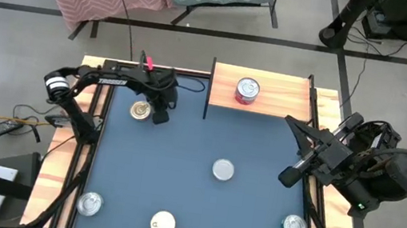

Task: Stack canned seafood by type on shelf
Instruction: Put the top green tuna can on the shelf

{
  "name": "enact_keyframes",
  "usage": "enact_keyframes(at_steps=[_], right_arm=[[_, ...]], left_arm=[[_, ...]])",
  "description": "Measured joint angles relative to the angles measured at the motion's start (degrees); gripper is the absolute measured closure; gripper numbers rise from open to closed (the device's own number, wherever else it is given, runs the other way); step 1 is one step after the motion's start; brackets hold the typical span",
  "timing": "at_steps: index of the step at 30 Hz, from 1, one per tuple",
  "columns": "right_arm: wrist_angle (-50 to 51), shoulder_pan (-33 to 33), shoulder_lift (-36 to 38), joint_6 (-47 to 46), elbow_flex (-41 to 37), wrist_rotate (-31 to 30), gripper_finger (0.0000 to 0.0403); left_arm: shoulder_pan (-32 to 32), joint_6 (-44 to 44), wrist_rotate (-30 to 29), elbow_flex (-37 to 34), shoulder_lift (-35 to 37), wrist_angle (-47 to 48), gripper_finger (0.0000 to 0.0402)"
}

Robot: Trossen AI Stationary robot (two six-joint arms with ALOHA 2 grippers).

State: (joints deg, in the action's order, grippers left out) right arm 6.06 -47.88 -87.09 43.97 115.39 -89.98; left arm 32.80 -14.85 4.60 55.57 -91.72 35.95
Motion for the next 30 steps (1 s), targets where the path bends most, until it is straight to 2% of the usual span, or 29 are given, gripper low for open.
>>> enact_keyframes(at_steps=[5,19,30], right_arm=[[0.0,0.2,0.0,0.2,0.0,0.0,0.0398],[0.1,0.2,0.0,-0.1,0.0,0.0,0.0398],[0.1,0.2,0.0,-0.1,0.0,0.0,0.0398]], left_arm=[[0.9,-0.1,-2.2,0.0,2.3,-0.8,0.0401],[4.7,-1.7,-2.9,-0.1,1.4,-0.9,0.0401],[4.4,1.2,-0.8,-5.0,1.7,-2.4,0.0402]])
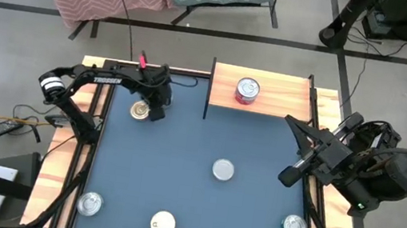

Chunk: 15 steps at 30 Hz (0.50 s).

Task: Stack canned seafood by type on shelf
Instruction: Put the top green tuna can on the shelf

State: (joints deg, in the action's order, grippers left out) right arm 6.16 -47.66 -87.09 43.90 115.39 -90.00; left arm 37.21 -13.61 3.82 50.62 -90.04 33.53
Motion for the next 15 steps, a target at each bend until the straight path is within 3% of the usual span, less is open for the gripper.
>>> enact_keyframes(at_steps=[15], right_arm=[[0.0,0.0,0.0,0.2,0.0,0.0,0.0398]], left_arm=[[-1.8,2.6,0.0,-0.2,-0.4,-1.5,0.0402]])
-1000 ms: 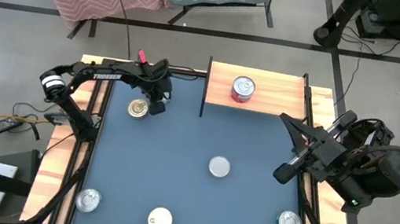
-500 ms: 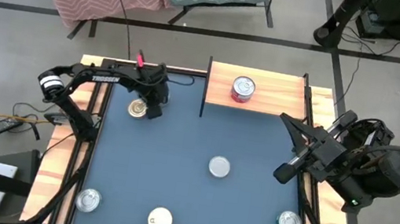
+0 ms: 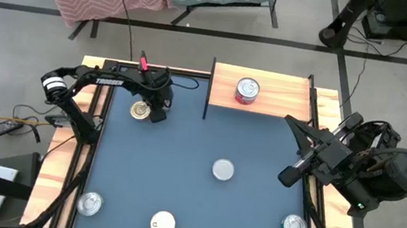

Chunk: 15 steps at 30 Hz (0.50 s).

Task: Stack canned seafood by type on shelf
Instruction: Put the top green tuna can on the shelf

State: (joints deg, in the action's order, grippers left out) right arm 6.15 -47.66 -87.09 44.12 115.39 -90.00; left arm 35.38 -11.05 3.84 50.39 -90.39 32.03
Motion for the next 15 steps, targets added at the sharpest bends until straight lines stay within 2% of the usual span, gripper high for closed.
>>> enact_keyframes(at_steps=[7,11,15], right_arm=[[-0.1,0.0,0.0,0.0,0.0,0.0,0.0398],[-0.4,0.0,0.0,0.0,0.0,0.0,0.0398],[-0.4,0.0,0.0,0.0,0.0,0.0,0.0398]], left_arm=[[-0.7,1.2,9.5,0.0,1.2,-0.5,0.0389],[-0.7,0.7,10.4,0.0,2.9,2.7,0.0365],[-0.5,-0.9,8.9,0.0,5.4,7.1,0.0324]])
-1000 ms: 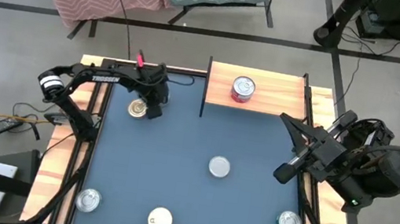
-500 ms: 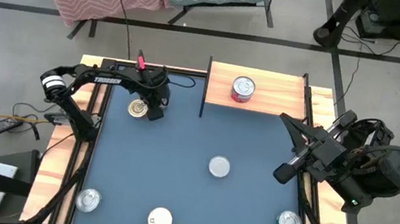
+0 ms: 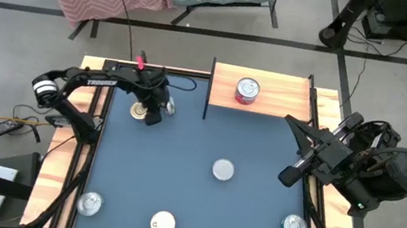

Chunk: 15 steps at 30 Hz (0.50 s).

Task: Stack canned seafood by type on shelf
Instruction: Put the top green tuna can on the shelf

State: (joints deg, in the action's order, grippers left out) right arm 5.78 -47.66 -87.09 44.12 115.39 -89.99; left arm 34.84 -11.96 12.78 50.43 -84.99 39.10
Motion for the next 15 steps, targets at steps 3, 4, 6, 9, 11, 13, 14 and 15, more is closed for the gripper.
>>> enact_keyframes(at_steps=[3,4,6,9,11,13,14,15], right_arm=[[0.0,0.0,0.0,0.1,0.0,0.0,0.0398],[0.0,0.0,0.0,0.3,0.0,0.0,0.0398],[0.0,0.0,0.0,0.5,0.0,0.0,0.0398],[0.0,0.0,0.0,0.6,0.0,0.0,0.0398],[0.0,0.0,0.0,0.6,0.0,0.0,0.0398],[0.0,0.0,0.0,0.6,0.0,0.0,0.0398],[0.0,0.0,0.0,0.6,0.0,0.0,0.0398],[-0.1,0.0,0.0,0.6,0.0,0.0,0.0398]], left_arm=[[0.0,-1.3,-0.3,0.0,2.4,3.6,0.0285],[0.0,-1.4,-0.3,0.0,3.5,4.7,0.027],[0.0,-1.4,0.0,0.0,5.9,6.3,0.024],[-0.1,-1.4,2.2,0.0,10.2,7.7,0.0193],[-0.4,-1.3,4.1,0.7,12.9,7.8,0.0162],[-0.7,-1.3,6.2,2.2,15.1,7.9,0.0133],[-0.9,-1.4,7.2,3.2,16.0,7.5,0.0121],[-1.1,-1.4,7.8,4.3,17.0,6.8,0.0109]])
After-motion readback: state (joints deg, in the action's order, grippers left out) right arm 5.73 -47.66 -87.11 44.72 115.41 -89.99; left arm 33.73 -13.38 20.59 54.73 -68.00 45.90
